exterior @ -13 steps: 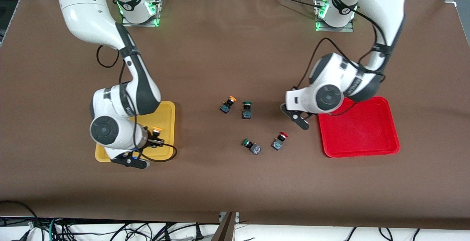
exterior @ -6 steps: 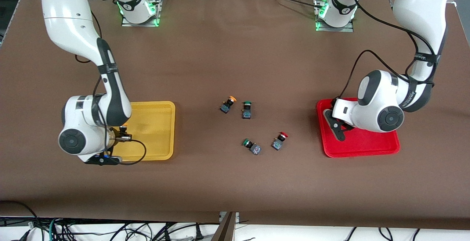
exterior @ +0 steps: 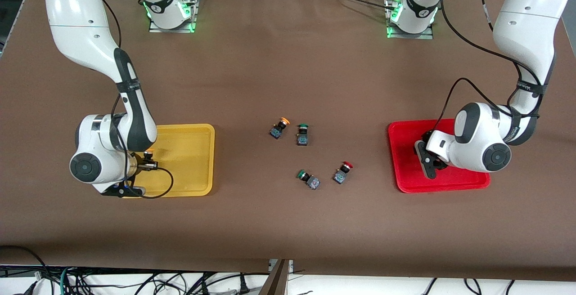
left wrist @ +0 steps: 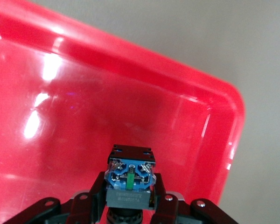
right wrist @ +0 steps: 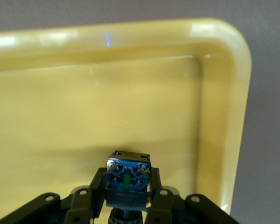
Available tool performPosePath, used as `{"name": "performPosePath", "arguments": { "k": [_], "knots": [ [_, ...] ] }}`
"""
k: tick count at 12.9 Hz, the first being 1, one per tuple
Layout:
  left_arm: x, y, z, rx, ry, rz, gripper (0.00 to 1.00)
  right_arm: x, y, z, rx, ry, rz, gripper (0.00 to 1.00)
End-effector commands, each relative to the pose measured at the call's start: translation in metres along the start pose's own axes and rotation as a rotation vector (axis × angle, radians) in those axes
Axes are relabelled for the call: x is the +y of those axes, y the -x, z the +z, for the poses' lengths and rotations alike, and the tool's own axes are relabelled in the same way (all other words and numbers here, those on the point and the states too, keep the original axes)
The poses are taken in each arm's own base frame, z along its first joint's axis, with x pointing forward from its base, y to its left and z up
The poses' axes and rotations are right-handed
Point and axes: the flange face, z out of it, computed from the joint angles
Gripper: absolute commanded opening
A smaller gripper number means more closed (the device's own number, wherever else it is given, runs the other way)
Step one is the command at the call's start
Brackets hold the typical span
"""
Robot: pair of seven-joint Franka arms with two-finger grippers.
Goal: Place red and yellow buttons in trays
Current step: 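Open both grippers and move them back toward the remaining buttons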
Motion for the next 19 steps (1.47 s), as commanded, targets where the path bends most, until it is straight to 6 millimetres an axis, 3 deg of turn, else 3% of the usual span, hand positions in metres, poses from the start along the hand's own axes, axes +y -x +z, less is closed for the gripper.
{"name": "performPosePath", "arguments": {
  "k": [1,2,3,4,5,9,11,15,19],
  "knots": [
    [-0.001,-0.006,0.005,0.001,-0.01,0.061,0.38,0.01,0.011,-0.013,0.013,-0.028,0.008,0.86],
    [-0.001,-0.006,0.008,0.0,-0.004,0.061,0.39,0.008,0.006,-0.026,0.034,-0.03,0.003,1.0],
    [-0.002,-0.004,0.008,0.002,-0.002,0.057,0.41,0.004,0.003,-0.041,0.051,-0.033,-0.006,1.0],
    [-0.001,-0.005,0.008,0.008,0.0,0.054,0.5,0.0,0.003,-0.05,0.038,-0.035,-0.007,1.0],
    [-0.001,-0.005,0.007,0.01,0.0,0.053,0.5,-0.008,0.002,-0.064,0.034,-0.036,-0.01,1.0],
    [0.004,-0.008,-0.016,0.008,-0.015,0.042,0.54,-0.08,0.015,-0.086,0.043,-0.029,0.102,1.0],
    [0.015,-0.012,-0.039,-0.014,-0.003,-0.018,0.54,-0.131,0.026,-0.097,0.061,-0.047,0.224,1.0],
    [0.045,-0.047,-0.077,-0.017,-0.007,-0.146,0.56,-0.224,0.05,-0.097,0.096,-0.135,0.427,1.0],
    [0.093,-0.126,-0.106,0.008,0.002,-0.336,0.56,-0.3,0.071,-0.069,0.144,-0.175,0.523,1.0]
  ]
}}
